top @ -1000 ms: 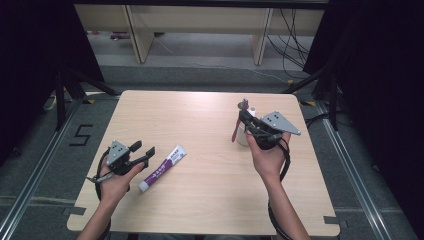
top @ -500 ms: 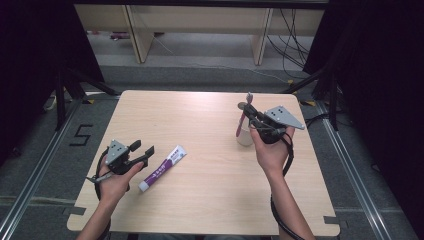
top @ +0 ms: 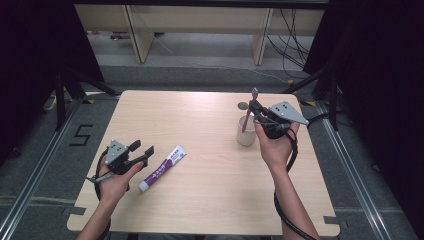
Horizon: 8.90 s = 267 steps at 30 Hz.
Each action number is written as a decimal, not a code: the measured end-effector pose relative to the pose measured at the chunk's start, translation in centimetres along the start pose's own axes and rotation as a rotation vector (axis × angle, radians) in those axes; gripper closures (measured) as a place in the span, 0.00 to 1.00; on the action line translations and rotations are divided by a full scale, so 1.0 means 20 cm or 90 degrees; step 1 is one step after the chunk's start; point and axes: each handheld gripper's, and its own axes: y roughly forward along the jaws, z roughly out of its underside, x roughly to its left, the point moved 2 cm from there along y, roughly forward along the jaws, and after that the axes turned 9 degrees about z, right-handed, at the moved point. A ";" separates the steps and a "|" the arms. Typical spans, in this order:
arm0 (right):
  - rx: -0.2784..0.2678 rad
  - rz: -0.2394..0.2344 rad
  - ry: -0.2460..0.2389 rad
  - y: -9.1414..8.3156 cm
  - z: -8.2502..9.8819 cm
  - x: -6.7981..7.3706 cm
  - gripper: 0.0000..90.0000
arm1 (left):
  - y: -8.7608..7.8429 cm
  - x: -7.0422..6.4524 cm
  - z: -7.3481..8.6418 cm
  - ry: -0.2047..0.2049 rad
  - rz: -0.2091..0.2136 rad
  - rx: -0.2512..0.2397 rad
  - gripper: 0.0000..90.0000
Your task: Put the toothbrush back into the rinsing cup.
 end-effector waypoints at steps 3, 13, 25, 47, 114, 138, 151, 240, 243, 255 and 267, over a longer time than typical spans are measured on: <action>0.004 0.002 0.011 0.01 0.00 0.00 0.93 | 0.00 0.00 0.00 0.001 -0.001 0.001 0.44; -0.006 0.016 -0.006 0.03 -0.03 -0.03 0.93 | 0.00 0.00 0.00 -0.001 -0.003 -0.001 0.44; -0.005 0.033 -0.017 0.07 -0.04 -0.07 0.93 | 0.00 0.01 0.00 -0.001 -0.003 0.001 0.44; -0.004 0.055 -0.014 0.15 -0.08 -0.12 0.93 | 0.00 0.01 0.01 -0.002 -0.004 0.007 0.44; -0.001 0.093 -0.035 0.37 -0.12 -0.22 0.93 | 0.01 0.01 0.03 -0.001 -0.003 0.016 0.43; 0.013 0.102 -0.037 0.45 -0.09 -0.23 0.93 | 0.01 0.01 0.03 -0.002 -0.002 0.016 0.43; 0.024 0.110 -0.025 0.48 -0.05 -0.24 0.93 | 0.01 0.01 0.03 -0.003 -0.001 0.018 0.43; 0.136 0.113 -0.046 0.55 0.28 -0.23 0.93 | 0.02 0.01 0.05 -0.005 0.000 0.027 0.43; 0.140 0.112 -0.047 0.55 0.30 -0.24 0.93 | 0.03 0.01 0.05 -0.005 0.001 0.028 0.43; 0.152 0.111 -0.065 0.56 0.33 -0.24 0.93 | 0.02 0.01 0.06 -0.006 0.001 0.032 0.43; 0.160 0.114 -0.034 0.55 0.34 -0.24 0.77 | 0.03 0.01 0.06 -0.009 0.002 0.033 0.42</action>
